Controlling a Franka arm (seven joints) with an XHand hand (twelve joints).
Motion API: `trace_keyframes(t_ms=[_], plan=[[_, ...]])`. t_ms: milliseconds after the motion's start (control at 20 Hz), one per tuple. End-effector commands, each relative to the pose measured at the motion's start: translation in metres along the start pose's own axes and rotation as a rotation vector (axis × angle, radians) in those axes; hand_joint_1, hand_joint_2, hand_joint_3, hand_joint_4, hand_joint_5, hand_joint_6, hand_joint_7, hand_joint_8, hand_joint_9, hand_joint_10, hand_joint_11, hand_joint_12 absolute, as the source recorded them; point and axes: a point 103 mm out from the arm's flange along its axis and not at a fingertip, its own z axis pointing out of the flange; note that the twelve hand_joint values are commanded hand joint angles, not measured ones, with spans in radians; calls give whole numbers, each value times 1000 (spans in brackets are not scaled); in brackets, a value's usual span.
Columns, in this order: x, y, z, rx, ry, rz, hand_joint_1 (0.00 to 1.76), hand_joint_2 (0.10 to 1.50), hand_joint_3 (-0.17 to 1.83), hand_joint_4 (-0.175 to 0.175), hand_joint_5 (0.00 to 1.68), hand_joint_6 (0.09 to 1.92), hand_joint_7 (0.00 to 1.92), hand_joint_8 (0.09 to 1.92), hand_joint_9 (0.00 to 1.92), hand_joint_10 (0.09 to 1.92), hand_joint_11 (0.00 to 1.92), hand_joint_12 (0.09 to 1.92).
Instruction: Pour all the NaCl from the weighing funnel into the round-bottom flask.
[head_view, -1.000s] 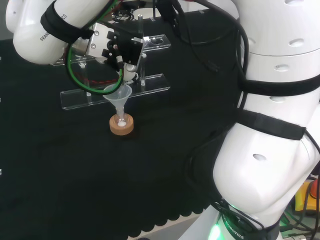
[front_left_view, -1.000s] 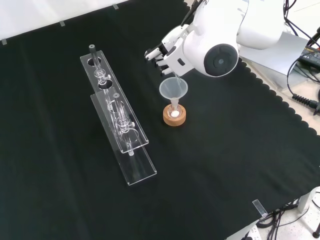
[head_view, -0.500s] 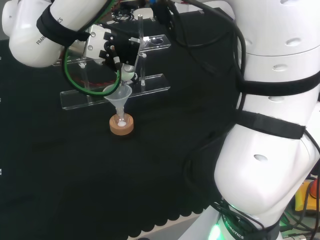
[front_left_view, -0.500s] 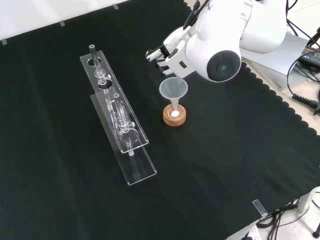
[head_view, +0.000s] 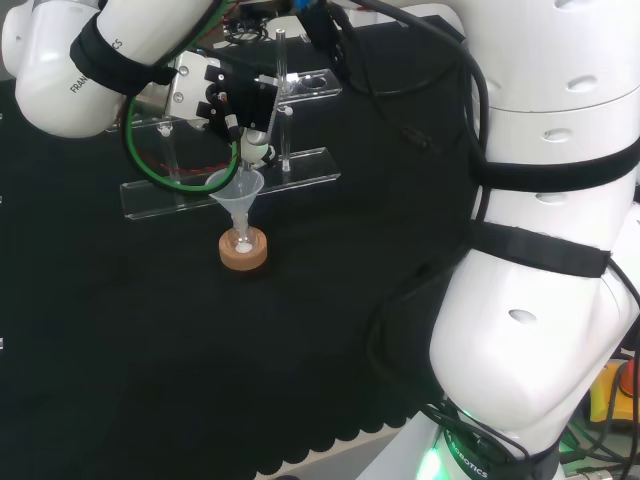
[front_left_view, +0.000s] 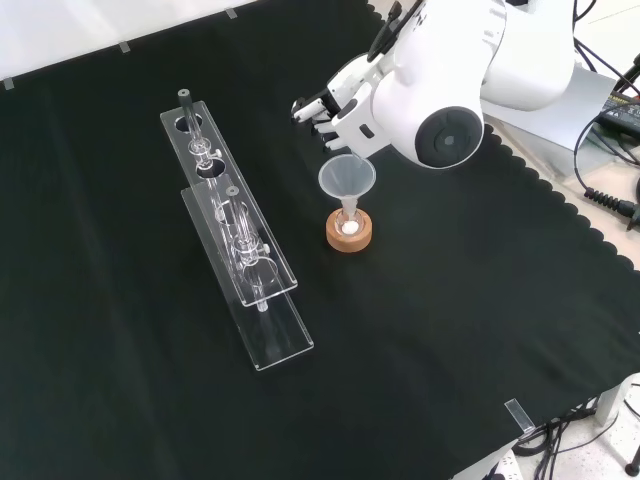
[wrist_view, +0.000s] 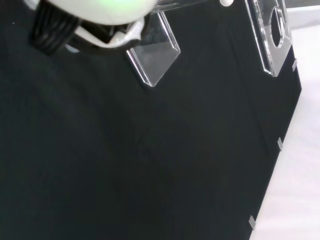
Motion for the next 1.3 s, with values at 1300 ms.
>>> trace_keyframes(t_ms=[1300], plan=[[-2, -1, 4, -9, 13, 16, 1092, 627, 847, 175, 1135, 1002, 944, 703, 1016, 526, 491, 1281]])
